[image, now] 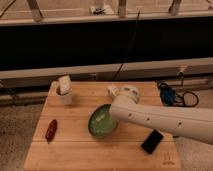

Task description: Pick up the ceramic bowl

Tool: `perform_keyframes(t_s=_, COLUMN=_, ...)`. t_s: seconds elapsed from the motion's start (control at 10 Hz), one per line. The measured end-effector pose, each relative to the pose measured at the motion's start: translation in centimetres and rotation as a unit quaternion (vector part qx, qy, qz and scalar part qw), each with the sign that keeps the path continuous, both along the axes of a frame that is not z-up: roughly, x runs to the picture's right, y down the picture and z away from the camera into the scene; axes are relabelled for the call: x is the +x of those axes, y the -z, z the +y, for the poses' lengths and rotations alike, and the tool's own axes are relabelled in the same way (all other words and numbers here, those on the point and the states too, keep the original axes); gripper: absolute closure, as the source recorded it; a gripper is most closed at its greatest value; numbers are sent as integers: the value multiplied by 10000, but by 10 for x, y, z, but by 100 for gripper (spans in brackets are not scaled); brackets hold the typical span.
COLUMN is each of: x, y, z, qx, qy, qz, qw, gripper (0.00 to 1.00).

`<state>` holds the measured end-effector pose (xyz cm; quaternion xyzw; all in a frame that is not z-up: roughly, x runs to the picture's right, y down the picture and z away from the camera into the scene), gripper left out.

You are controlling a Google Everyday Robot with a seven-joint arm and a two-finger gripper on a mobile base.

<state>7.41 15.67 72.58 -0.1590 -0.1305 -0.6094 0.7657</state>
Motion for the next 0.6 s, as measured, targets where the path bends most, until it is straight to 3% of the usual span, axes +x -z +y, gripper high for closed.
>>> perform_keyframes(t_s=0.6, x=-2, y=4, z=-4, qx=40, qy=68, qz=-116, qw=9999, gripper=96)
